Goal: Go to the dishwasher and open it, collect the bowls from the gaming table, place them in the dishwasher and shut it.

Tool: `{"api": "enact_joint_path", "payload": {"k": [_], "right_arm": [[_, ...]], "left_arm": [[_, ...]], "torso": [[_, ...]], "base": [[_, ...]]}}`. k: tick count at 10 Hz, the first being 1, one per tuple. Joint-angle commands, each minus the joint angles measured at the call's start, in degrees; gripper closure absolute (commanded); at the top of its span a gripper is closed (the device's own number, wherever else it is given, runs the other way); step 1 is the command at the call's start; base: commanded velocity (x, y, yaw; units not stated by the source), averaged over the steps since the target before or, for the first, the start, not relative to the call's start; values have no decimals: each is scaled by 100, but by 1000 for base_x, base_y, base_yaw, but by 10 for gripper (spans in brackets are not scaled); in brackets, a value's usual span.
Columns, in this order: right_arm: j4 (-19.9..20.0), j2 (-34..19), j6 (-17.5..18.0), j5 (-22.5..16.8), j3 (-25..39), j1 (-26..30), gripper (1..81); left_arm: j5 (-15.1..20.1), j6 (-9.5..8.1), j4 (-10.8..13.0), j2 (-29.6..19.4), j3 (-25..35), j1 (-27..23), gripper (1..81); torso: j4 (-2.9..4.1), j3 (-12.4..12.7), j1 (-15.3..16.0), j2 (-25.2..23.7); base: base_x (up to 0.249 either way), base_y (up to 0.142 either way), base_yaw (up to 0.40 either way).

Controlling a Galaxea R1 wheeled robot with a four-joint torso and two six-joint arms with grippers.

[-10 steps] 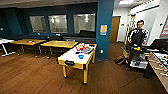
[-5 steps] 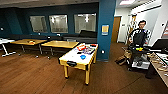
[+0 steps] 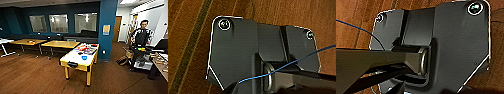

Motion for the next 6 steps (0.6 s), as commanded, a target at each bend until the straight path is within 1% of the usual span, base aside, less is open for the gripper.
{"api": "enact_joint_path", "payload": {"k": [1,6], "right_arm": [[-71,-75,-9,-267,14,228,10],[-71,-75,-9,-267,14,228,10]], "left_arm": [[257,12,27,-5,45,-265,10],[265,4,27,4,45,-265,10]], "torso": [[0,0,0,0],[0,0,0,0]], "base": [[96,78,0],[96,73,0]]}}
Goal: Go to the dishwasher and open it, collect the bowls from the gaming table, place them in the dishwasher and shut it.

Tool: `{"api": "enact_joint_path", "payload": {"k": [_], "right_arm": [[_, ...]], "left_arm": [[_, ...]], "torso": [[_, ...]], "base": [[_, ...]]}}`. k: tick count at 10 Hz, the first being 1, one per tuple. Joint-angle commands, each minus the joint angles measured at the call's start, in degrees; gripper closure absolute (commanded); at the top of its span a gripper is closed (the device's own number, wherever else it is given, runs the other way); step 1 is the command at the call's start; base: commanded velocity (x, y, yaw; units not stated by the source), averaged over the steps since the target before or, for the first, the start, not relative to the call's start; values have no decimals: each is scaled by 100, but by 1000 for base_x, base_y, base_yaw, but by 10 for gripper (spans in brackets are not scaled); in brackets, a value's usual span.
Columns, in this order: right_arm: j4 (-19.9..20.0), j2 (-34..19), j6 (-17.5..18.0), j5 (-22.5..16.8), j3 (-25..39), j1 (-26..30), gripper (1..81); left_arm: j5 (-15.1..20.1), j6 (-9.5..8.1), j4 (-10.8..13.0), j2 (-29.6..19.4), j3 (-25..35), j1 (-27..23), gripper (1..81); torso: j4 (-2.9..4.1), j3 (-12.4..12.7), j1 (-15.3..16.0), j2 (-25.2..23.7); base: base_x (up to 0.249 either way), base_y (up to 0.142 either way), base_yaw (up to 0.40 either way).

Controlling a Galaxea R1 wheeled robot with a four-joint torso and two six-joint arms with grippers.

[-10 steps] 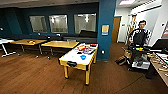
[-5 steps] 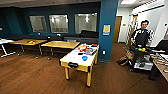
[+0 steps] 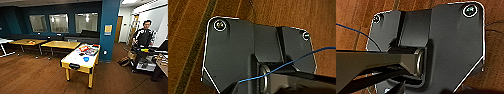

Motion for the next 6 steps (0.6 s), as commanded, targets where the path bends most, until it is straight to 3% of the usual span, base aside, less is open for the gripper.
{"api": "enact_joint_path", "payload": {"k": [1,6], "right_arm": [[-71,-34,-9,-267,20,227,10],[-71,-25,-9,-267,28,235,10]], "left_arm": [[265,-7,27,-26,20,-259,10],[274,-7,35,-35,20,-259,10]], "torso": [[0,0,0,0],[0,0,2,0]], "base": [[97,75,0],[84,78,0]]}}
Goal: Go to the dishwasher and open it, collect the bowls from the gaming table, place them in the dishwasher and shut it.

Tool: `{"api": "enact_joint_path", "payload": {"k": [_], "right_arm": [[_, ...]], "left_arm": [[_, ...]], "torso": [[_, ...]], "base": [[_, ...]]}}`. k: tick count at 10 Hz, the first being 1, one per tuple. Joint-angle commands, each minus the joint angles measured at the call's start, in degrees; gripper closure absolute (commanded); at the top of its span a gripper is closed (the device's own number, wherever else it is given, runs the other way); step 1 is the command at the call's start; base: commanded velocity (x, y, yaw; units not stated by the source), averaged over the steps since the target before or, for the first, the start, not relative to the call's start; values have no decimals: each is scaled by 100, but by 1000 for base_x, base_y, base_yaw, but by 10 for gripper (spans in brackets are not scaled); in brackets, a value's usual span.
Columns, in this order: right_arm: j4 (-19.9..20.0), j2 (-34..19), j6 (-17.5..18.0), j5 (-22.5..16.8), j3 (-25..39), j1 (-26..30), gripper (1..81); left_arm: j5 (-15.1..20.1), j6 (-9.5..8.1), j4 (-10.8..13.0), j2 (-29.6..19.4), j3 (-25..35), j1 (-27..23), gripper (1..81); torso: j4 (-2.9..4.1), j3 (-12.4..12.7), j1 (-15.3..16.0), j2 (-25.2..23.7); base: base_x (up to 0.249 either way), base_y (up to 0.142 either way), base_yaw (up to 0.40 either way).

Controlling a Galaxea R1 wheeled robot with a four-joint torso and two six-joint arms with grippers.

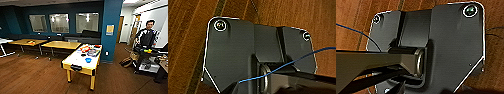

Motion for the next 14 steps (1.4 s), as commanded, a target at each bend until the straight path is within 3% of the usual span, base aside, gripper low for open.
{"api": "enact_joint_path", "payload": {"k": [1,8,14], "right_arm": [[-71,-31,-9,-276,20,222,10],[-71,-31,-9,-276,20,222,10],[-79,-22,-17,-276,20,222,10]], "left_arm": [[272,-7,27,-33,20,-253,10],[264,2,36,-33,20,-262,10],[272,-7,27,-32,20,-253,10]], "torso": [[0,0,0,0],[0,0,-2,0],[0,2,-5,-4]], "base": [[78,88,0],[51,81,0],[149,0,0]]}}
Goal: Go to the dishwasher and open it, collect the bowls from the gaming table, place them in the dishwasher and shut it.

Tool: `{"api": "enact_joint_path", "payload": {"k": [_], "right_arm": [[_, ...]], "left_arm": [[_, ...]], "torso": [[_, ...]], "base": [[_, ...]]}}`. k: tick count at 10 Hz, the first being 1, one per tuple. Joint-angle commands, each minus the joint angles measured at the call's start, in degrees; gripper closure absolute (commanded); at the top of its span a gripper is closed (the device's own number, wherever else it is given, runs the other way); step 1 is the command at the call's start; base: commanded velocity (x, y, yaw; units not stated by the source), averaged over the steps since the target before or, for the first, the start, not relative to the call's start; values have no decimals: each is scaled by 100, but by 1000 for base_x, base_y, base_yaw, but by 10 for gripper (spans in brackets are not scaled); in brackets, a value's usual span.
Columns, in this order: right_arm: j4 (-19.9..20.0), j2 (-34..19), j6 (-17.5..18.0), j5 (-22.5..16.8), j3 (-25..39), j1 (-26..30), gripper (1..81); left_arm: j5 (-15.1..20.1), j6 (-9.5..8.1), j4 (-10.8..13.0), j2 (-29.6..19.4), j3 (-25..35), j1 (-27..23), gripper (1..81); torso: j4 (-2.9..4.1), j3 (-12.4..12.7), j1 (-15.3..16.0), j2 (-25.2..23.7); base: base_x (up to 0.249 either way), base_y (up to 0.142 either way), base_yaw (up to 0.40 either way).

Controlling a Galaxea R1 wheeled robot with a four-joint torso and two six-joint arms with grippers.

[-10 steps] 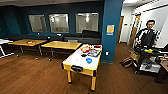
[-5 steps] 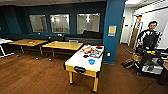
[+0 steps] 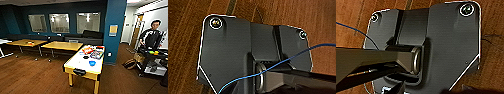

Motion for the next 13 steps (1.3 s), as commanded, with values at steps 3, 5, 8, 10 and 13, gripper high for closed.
{"api": "enact_joint_path", "payload": {"k": [3,5,8,10,13], "right_arm": [[-52,19,-15,-256,47,244,10],[-87,19,-15,-256,47,252,10],[-104,19,-15,-256,47,252,10],[-104,19,-15,-256,38,261,10],[-113,19,-15,-256,29,244,10]], "left_arm": [[261,-8,16,-79,-11,-297,10],[261,-8,16,-79,-11,-288,10],[261,-8,25,-79,-11,-297,10],[261,-8,25,-79,-19,-297,10],[261,-8,33,-79,-11,-297,10]], "torso": [[0,0,4,0],[0,0,-2,0],[0,0,-2,2],[0,0,-2,2],[0,0,-5,2]], "base": [[116,20,0],[80,62,0],[72,63,0],[79,63,0],[53,69,0]]}}
